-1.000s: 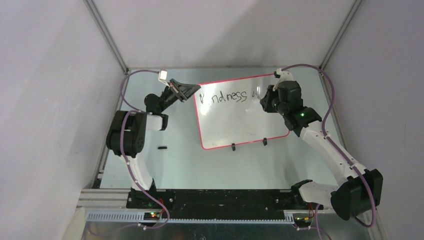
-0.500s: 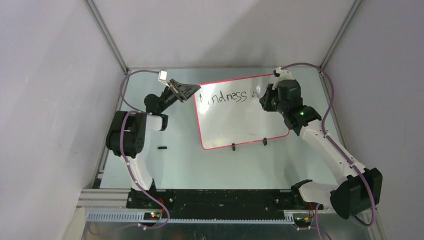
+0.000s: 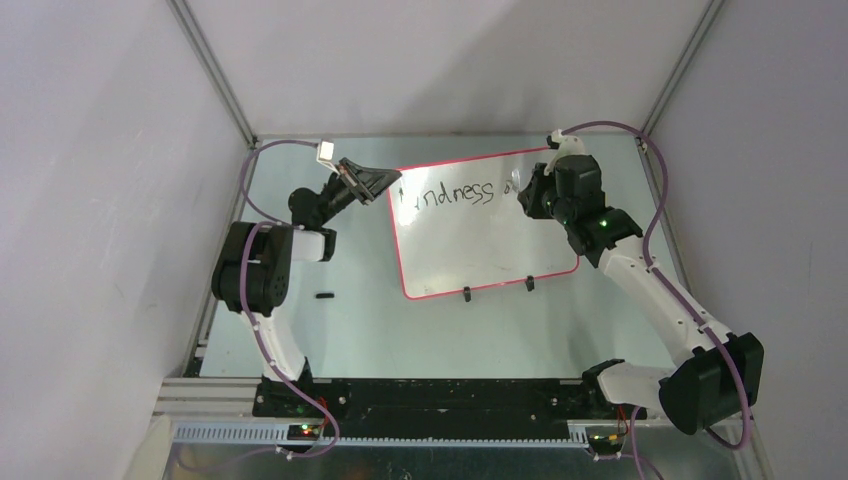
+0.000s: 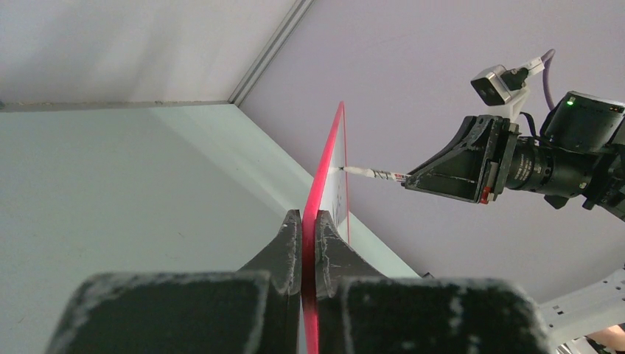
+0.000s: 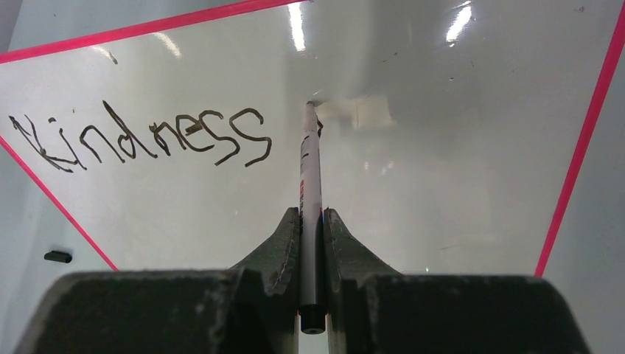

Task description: Write a sentence on the whiteboard

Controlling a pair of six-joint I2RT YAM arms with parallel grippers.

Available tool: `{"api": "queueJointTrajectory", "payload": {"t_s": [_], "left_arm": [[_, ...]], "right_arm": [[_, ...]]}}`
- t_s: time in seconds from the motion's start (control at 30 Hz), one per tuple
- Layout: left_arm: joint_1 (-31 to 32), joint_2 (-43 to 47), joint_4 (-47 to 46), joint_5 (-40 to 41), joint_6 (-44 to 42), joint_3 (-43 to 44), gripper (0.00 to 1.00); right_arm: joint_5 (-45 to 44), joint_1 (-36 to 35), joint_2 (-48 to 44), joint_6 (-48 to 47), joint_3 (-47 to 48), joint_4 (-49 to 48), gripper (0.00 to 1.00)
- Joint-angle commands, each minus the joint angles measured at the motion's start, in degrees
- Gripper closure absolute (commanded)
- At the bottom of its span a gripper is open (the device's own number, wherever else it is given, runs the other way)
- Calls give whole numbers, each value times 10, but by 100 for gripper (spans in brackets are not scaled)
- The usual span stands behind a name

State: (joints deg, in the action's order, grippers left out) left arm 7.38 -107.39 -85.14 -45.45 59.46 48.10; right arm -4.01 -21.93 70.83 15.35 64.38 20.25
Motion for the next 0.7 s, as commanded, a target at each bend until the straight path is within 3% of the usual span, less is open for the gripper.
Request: {"api": "queueJointTrajectory", "payload": {"t_s": [0.0, 0.67], "left_arm": [[1, 25, -24, 3, -46, -4, 100], [0, 27, -24, 3, -47, -7, 100]], "right_arm": [[1, 1, 1, -6, 25, -6, 100], [-11, -10, -1, -4, 24, 50, 100]]}}
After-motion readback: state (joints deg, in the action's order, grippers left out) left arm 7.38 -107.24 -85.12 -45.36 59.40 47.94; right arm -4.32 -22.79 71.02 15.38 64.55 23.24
